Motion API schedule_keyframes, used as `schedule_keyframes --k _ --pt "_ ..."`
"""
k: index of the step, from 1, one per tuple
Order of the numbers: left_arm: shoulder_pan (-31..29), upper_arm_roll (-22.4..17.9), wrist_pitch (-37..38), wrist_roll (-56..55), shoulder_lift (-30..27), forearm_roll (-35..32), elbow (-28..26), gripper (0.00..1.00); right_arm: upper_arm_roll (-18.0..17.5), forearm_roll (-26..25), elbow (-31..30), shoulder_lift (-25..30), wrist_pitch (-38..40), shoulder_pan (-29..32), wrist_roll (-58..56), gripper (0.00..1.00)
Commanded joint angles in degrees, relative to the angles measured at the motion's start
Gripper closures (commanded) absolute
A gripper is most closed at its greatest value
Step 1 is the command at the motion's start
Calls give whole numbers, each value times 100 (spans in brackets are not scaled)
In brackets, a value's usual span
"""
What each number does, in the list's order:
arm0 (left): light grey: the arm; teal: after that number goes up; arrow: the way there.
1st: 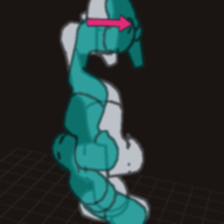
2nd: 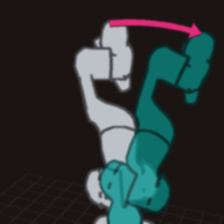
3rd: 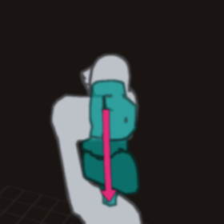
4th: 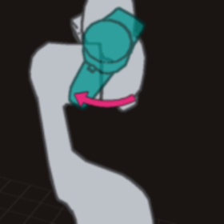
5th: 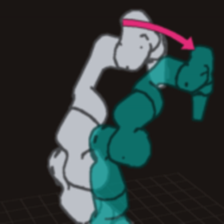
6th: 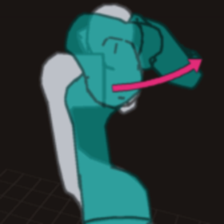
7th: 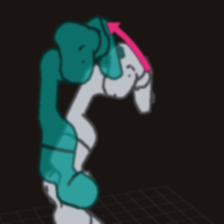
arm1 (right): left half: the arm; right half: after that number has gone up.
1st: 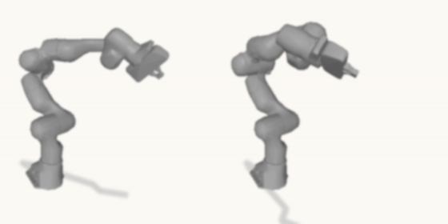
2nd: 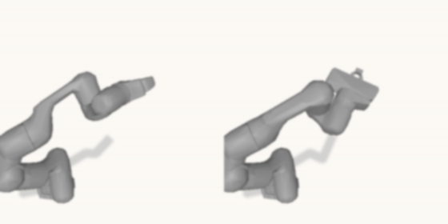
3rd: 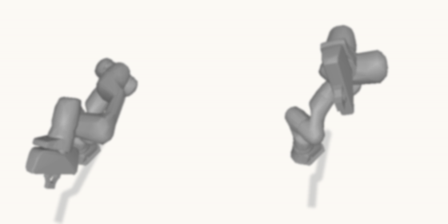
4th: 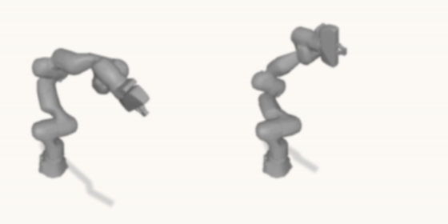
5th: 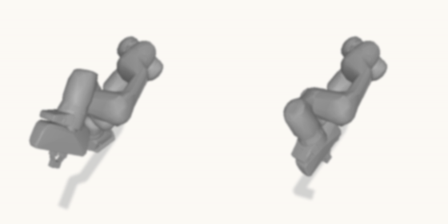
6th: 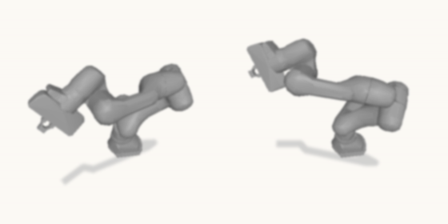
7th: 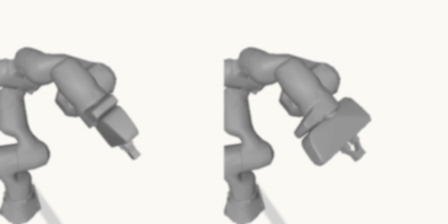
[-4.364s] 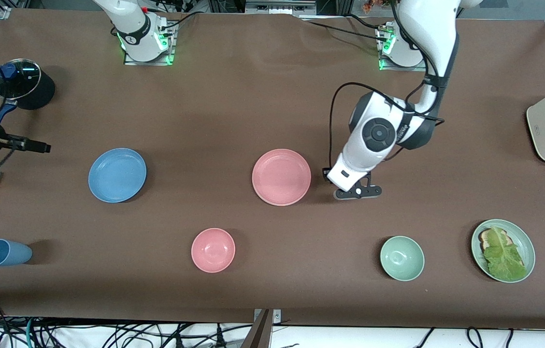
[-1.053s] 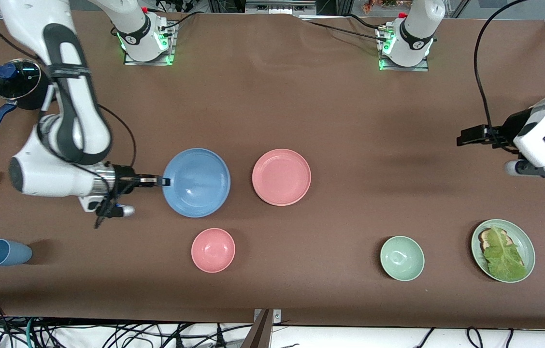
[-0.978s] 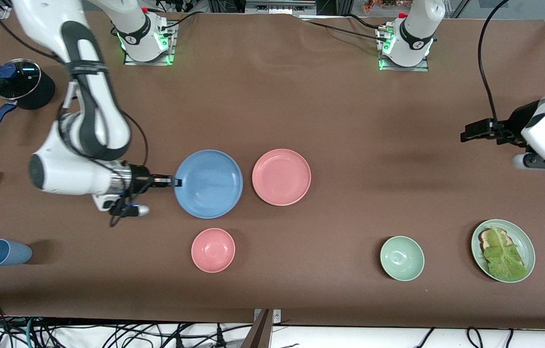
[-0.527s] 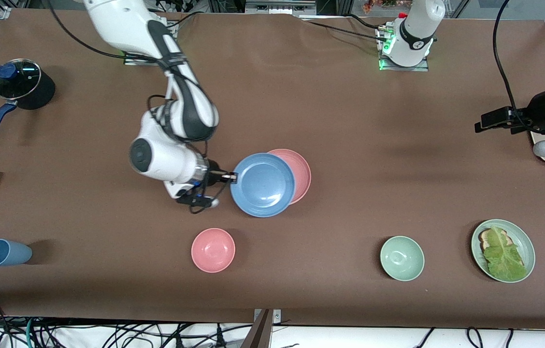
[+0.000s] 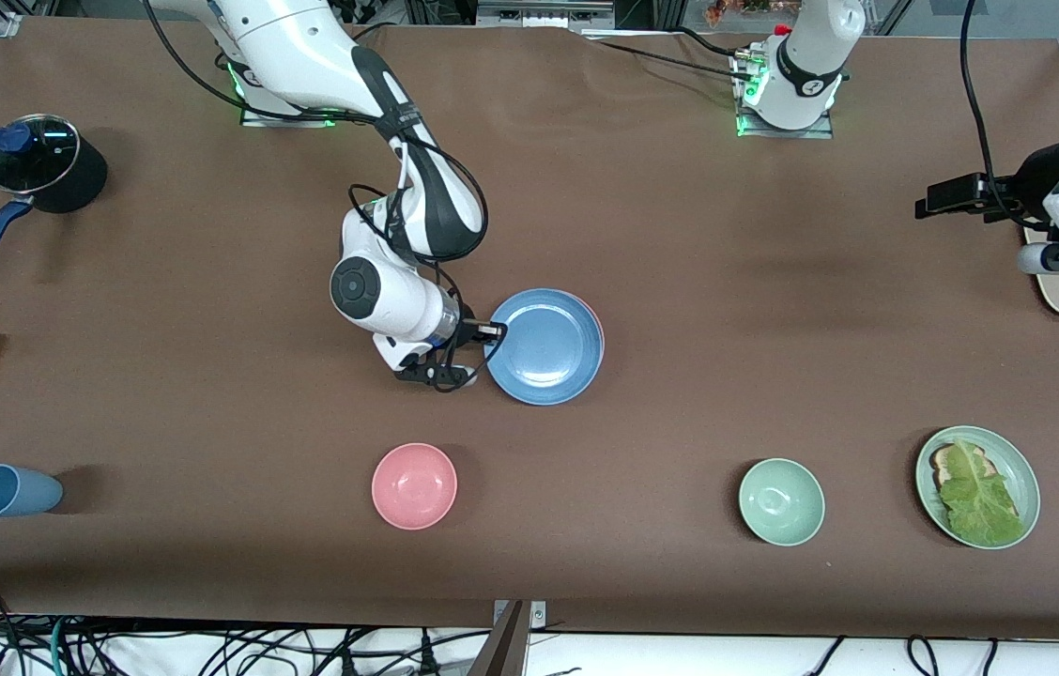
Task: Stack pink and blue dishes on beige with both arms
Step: 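Carry the blue plate with the right gripper onto the pink plate, release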
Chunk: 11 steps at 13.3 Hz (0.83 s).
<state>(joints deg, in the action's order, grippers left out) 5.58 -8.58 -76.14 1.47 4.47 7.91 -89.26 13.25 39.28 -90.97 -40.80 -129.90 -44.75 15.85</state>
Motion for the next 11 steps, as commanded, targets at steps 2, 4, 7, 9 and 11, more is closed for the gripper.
schedule_keyframes --k 2,4,7,9,11 --pt "-66 180 -6 -24 -358 -403 -30 0 81 -367 -219 186 272 -122 41 100" --pt "-57 531 -6 -50 -394 -834 58 0 81 -395 -202 186 413 -122 102 48" --pt "-100 594 -6 -209 -438 -923 67 0 186 -421 -158 317 413 -122 93 0" --pt "-109 594 -6 -191 -447 -897 76 0 475 -805 -202 528 780 -122 67 0" --pt "-109 594 -6 -182 -473 -897 76 0 1010 -1682 -158 1001 1648 -122 41 0"
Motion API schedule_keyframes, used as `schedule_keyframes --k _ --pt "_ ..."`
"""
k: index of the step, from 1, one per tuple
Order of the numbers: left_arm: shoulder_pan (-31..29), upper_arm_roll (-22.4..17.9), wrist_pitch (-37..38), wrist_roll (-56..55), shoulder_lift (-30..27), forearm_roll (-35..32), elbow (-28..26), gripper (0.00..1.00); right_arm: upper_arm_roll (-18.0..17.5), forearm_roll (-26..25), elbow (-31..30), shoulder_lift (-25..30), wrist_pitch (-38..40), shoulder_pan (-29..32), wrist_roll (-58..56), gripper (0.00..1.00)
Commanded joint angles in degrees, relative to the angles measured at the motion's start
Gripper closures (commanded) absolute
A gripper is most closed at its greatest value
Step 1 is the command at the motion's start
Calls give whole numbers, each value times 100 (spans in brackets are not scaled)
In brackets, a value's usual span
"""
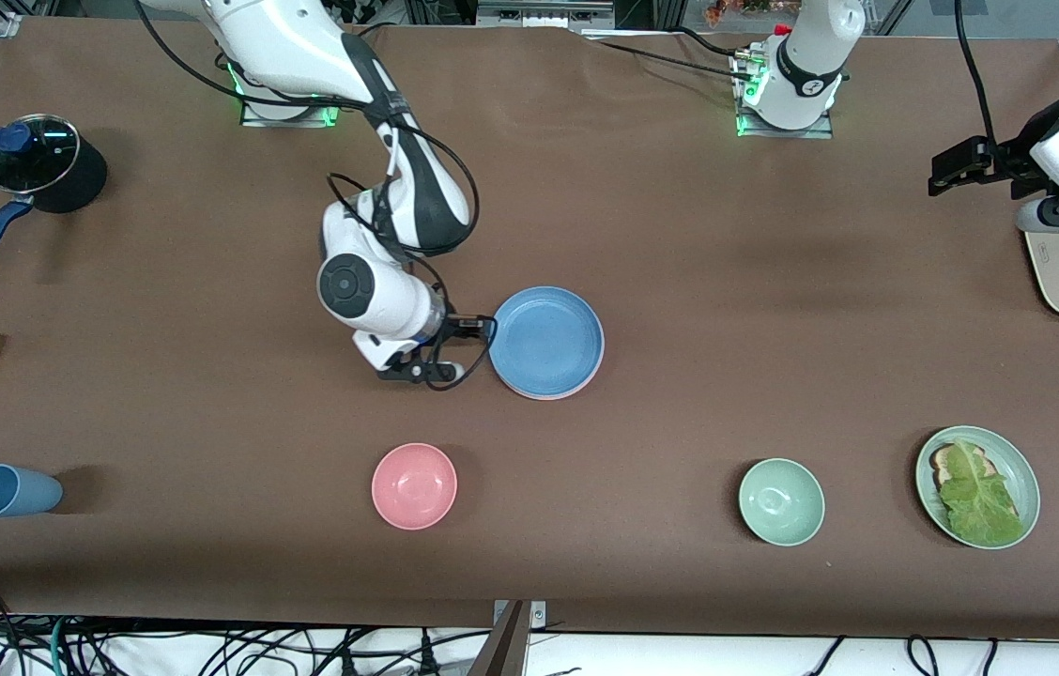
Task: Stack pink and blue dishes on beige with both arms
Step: 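Carry the blue plate with the right gripper onto the pink plate, release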
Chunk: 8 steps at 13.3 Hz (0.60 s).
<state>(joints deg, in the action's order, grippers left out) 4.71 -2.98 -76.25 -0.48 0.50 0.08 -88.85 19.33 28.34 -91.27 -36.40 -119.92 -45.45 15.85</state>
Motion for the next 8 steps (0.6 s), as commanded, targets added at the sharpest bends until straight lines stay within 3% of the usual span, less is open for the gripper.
schedule_keyframes --k 1,3,6,8 --pt "-14 34 5 13 -85 -122 35 0 675 -1071 -128 834 1028 -51 -20 0" --pt "-22 34 -4 4 -76 -53 44 0 1211 -1785 -84 1169 1609 -51 -641 0" --pt "4 34 14 13 38 -70 430 0 2502 -1745 423 1381 2795 18 -1460 0" --pt "4 34 23 22 47 -61 439 0 3004 -1753 889 1443 3462 10 -1532 0"
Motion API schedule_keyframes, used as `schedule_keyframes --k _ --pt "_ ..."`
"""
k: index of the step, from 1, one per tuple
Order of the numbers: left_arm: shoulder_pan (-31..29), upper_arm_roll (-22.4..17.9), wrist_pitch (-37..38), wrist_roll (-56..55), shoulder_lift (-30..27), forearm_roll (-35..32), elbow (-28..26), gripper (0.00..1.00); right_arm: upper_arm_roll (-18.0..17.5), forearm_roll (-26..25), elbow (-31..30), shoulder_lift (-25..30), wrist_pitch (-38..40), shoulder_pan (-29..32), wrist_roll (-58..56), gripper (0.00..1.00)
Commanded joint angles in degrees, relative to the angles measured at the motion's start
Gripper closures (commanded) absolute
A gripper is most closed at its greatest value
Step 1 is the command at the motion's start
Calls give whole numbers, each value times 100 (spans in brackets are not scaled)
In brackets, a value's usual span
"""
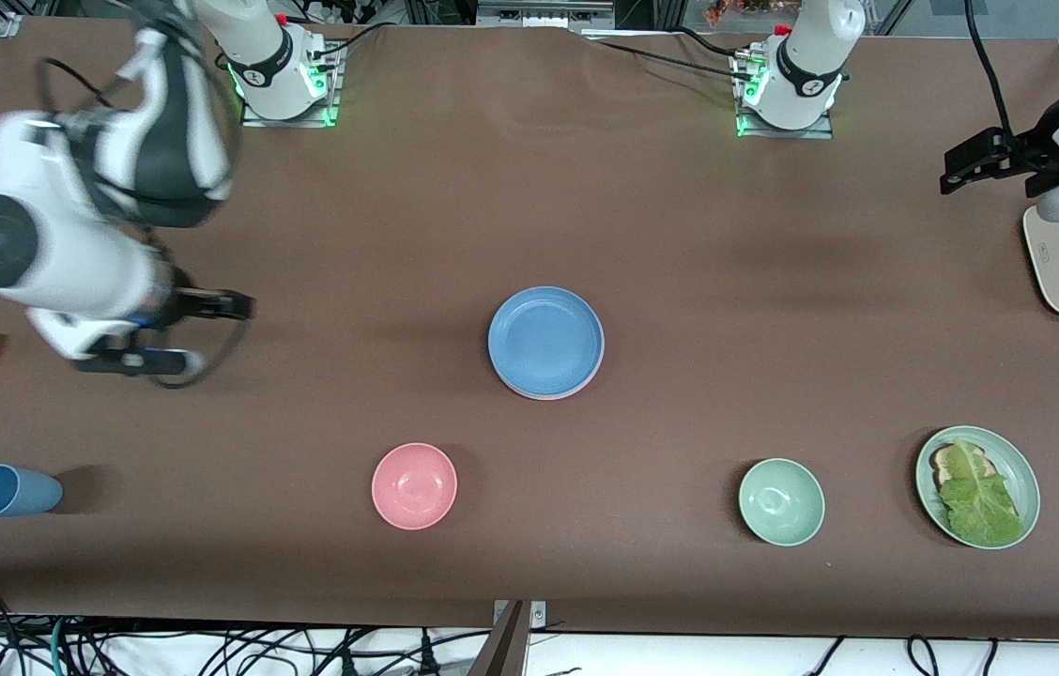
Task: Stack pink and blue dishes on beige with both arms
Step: 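Carry the blue plate with the right gripper onto the pink plate, release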
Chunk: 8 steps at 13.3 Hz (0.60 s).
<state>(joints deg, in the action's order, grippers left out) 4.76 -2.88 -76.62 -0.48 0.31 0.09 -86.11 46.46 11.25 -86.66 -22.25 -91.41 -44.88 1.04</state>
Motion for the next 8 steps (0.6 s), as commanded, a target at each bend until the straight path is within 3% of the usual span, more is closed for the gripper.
schedule_keyframes --k 1,3,4,5,7,8 --pt "-1 15 59 65 66 -61 165 0 337 -114 814 19 981 -47 -51 0" --pt "-28 15 59 293 66 -35 165 0 679 78 967 124 1301 153 -426 0" --pt "-28 15 59 277 66 -35 165 0 594 331 967 228 1336 468 -664 0" --pt "-37 6 59 242 75 -26 165 0 271 438 985 325 1345 941 -684 0" --pt "-37 -2 59 285 179 -26 174 0 -939 370 1099 711 1363 2275 -658 0" --pt "-37 -11 50 303 206 -18 174 0 -1694 12 1064 948 1441 2856 -658 0"
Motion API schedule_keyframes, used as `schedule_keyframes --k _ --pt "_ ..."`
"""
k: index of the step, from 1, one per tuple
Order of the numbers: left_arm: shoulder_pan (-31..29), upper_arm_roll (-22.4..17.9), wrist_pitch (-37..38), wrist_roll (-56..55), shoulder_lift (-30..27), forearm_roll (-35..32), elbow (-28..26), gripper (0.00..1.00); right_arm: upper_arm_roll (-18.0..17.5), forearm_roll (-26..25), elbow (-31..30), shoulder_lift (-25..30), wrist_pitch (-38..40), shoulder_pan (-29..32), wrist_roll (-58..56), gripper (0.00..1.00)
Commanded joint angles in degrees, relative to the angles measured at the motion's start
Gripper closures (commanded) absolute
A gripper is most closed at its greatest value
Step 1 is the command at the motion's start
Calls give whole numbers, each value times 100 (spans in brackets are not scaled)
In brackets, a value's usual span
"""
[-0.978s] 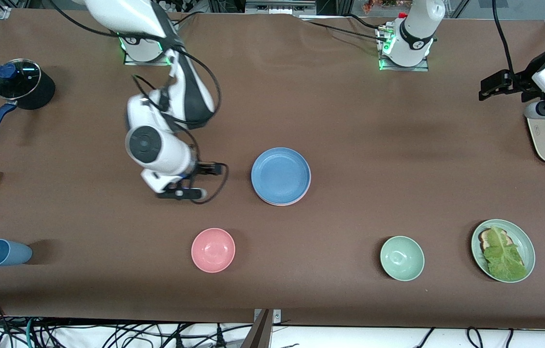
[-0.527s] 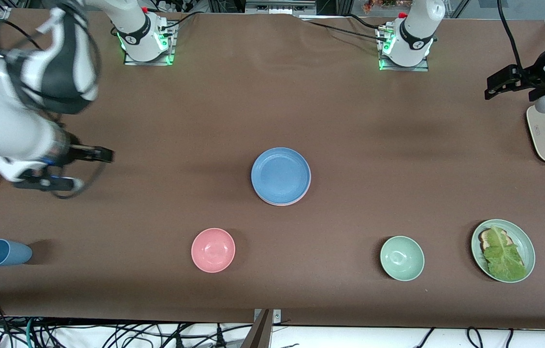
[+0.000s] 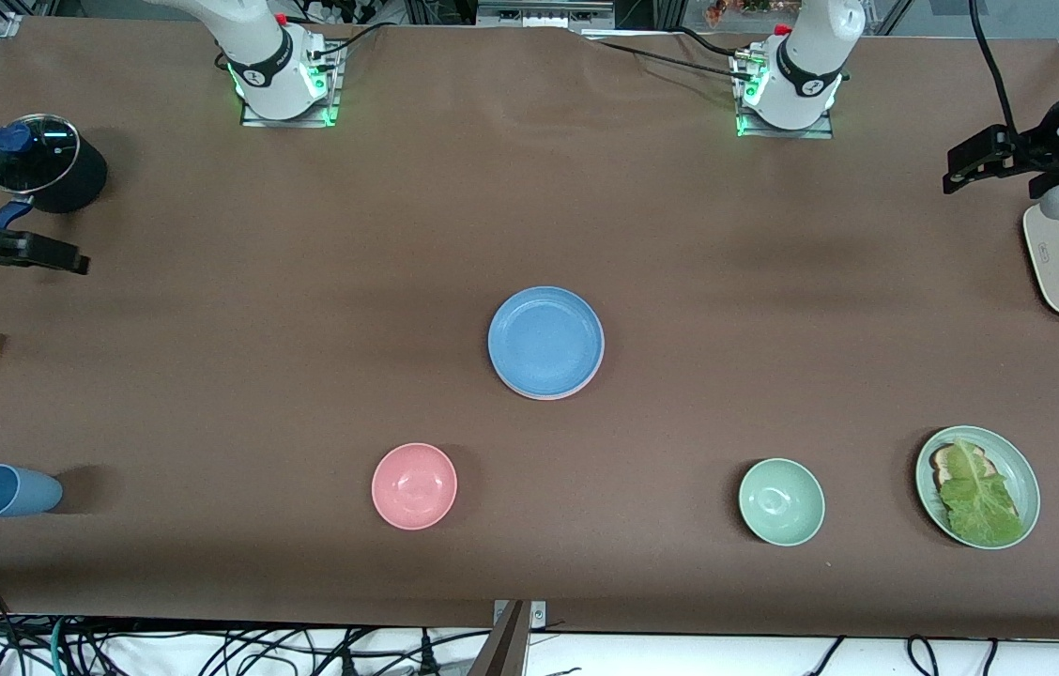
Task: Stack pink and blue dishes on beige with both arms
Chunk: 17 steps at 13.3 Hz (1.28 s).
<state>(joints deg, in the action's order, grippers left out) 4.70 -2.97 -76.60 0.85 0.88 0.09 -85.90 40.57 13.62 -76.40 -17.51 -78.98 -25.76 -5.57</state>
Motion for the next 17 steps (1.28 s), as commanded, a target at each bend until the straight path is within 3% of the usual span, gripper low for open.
schedule_keyframes --k 1,2,4,5,6,8,11,13,17 --pt "-22 -2 48 170 236 -9 170 0 -2061 -976 -84 772 320 1489 64 0" --pt "-13 7 48 170 254 -9 170 0 -2793 -1367 -390 993 217 1921 82 0" --pt "-4 16 48 170 255 9 240 0 -3439 -1388 -1389 1624 -658 2530 83 0" --pt "22 16 48 162 263 9 345 0 -3529 -1379 -2030 2010 -1289 2654 126 0" --pt "40 25 48 161 281 9 355 0 -3582 -1379 -2280 2127 -1870 2716 388 0" --pt "40 25 48 161 298 44 364 0 -3609 -1379 -2108 2111 -1396 2778 522 0" --pt "49 25 48 161 351 202 364 0 -3609 -1406 -1073 1384 -831 2787 504 0" --pt "66 33 48 161 378 193 364 0 -3617 -1371 -1087 1425 -813 2787 522 0" --pt "66 33 48 162 395 202 364 0 -3617 -1371 -1745 1934 -926 2769 531 0"
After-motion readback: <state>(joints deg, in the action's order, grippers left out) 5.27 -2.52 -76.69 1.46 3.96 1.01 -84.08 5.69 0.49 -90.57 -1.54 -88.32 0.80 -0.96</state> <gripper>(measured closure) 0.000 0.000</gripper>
